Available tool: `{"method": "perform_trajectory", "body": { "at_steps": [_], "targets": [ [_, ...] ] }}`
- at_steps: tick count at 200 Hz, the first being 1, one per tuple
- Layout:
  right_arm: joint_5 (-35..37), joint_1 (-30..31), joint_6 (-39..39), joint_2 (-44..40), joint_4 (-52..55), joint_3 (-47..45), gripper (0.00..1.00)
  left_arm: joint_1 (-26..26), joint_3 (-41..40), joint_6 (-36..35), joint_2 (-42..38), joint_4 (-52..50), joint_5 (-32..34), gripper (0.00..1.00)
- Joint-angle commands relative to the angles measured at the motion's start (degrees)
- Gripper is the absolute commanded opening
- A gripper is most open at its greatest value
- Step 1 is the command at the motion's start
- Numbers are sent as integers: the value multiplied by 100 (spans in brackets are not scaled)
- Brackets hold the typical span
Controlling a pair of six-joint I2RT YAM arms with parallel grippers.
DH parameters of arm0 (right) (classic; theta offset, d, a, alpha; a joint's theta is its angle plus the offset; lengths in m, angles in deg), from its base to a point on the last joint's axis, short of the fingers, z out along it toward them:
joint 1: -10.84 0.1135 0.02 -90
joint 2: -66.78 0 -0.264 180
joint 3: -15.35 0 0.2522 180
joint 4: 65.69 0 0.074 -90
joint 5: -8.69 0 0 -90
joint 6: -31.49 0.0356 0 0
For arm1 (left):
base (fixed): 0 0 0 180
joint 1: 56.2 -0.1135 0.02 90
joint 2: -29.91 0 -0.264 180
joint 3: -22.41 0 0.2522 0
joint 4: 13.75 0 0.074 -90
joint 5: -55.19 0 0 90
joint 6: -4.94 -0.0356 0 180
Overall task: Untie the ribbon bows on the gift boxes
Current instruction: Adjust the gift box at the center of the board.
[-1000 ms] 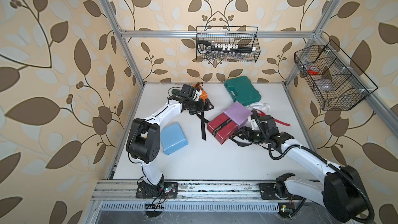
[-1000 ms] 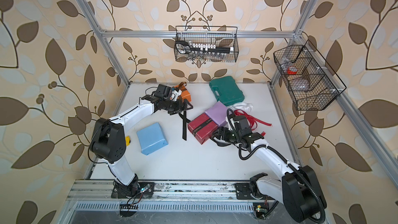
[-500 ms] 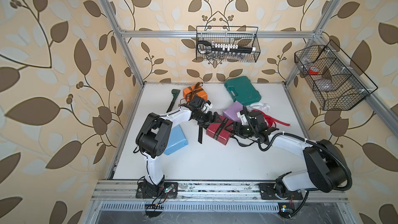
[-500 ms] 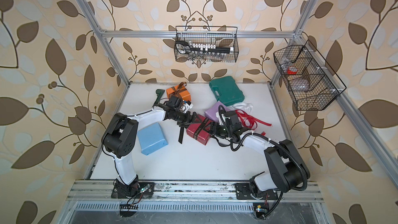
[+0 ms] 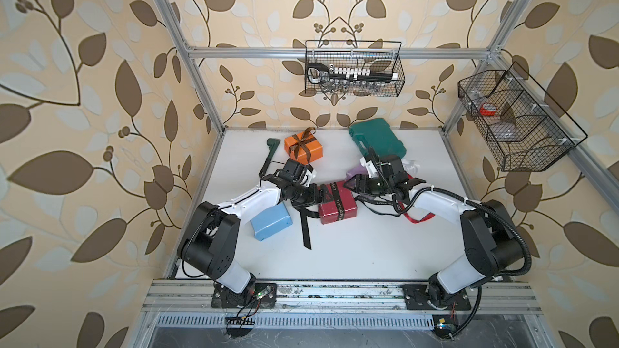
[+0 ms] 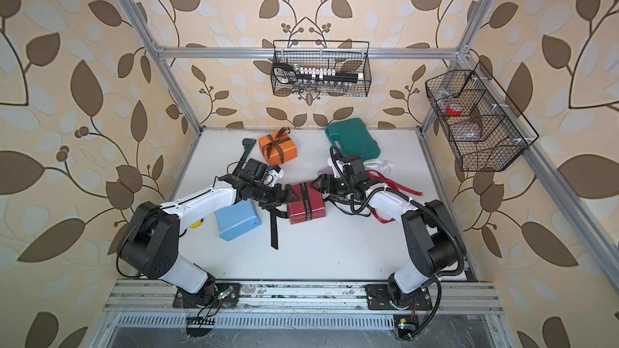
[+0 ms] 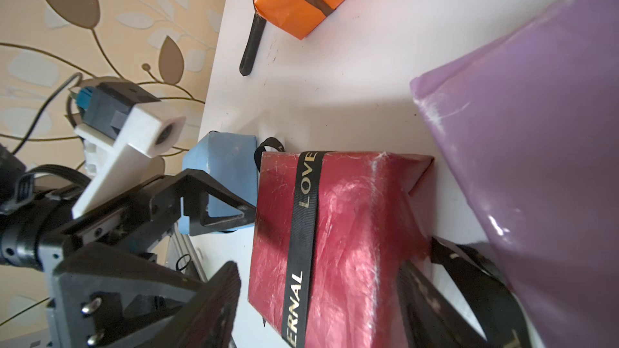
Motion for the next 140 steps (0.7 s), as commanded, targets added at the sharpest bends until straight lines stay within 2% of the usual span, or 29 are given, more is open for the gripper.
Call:
{"method": "perform_trajectory", "body": {
  "at_steps": [1, 33, 43, 65, 90, 140],
  "targets": [
    [163, 21, -415, -257, 728, 241, 73, -172, 4, -54, -240, -163, 500, 99],
    [-337, 255, -402, -139, 893, 422, 52, -173, -128, -89, -185, -128, 592, 99],
    [-549, 339, -435, -24, 920, 488, 44, -173, -183, -82, -143, -88, 634, 96],
    [-638, 492, -444, 235, 943, 630, 36, -163, -284, -24, -58, 89, 595, 89],
    [-660, 572, -469, 507, 1005, 734, 32, -121, -250, -15, 83, 160, 635, 88],
    [-298, 569, -648, 723, 1138, 755, 34, -78, -243, -81, 382, 259, 559, 88]
  ]
}}
